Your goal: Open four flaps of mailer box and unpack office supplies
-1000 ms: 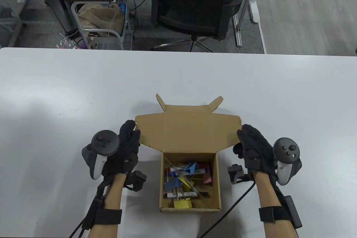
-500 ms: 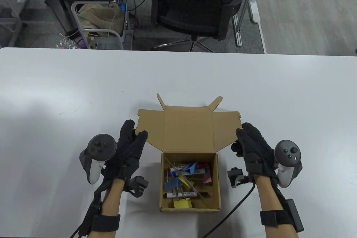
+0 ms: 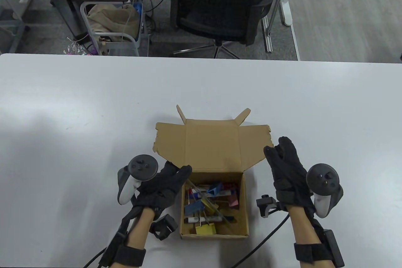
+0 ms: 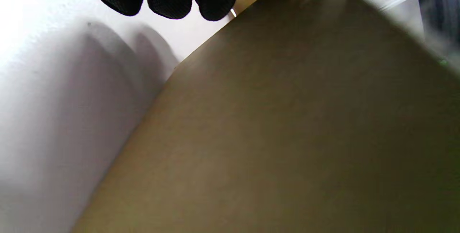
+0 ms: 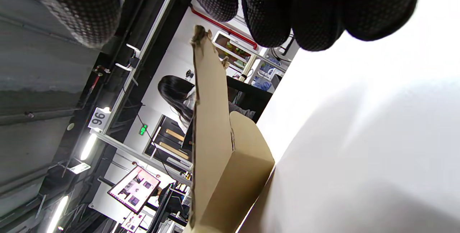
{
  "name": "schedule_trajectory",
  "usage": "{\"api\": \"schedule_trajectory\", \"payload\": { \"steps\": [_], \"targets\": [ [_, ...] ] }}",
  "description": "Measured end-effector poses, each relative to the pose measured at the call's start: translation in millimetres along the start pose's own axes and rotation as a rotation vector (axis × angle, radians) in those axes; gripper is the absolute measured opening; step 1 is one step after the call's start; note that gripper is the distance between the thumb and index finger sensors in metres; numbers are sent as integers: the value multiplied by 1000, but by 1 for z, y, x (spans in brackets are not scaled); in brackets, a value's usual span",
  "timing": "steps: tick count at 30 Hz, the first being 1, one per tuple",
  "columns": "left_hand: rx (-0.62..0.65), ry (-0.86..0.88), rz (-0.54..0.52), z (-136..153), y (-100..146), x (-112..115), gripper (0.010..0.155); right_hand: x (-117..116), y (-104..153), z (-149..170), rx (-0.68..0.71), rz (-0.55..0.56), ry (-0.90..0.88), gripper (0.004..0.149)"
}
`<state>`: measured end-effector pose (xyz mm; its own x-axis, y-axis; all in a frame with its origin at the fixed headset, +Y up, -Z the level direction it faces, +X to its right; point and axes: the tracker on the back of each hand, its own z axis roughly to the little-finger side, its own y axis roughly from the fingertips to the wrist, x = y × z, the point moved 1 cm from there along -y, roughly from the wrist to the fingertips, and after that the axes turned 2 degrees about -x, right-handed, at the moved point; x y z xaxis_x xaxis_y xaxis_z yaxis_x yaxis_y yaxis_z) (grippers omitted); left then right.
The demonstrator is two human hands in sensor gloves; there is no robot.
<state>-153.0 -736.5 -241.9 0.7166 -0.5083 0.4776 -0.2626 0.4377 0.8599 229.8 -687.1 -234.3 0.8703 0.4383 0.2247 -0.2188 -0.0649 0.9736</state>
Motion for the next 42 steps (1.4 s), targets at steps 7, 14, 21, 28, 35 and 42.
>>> {"api": "schedule_trajectory", "payload": {
  "steps": [7, 14, 21, 28, 35, 42],
  "targets": [
    [12, 10, 60, 0, -4, 7, 65, 3, 10, -17, 73, 33, 86, 84],
    [14, 11, 76, -1, -4, 8, 62, -1, 39, -79, 353, 55, 348, 79],
    [10, 12, 85, -2, -4, 8, 62, -53, 68, -125, 429, -249, 665, 75],
    [9, 11, 90, -2, -3, 8, 62, -110, 77, -126, 296, -618, 1041, 69],
    [8, 8, 91, -3, -4, 9, 62, -150, 80, -99, 179, -817, 1242, 63],
    [7, 2, 89, -3, -4, 9, 62, -170, 86, -80, 151, -841, 1417, 49]
  ]
}}
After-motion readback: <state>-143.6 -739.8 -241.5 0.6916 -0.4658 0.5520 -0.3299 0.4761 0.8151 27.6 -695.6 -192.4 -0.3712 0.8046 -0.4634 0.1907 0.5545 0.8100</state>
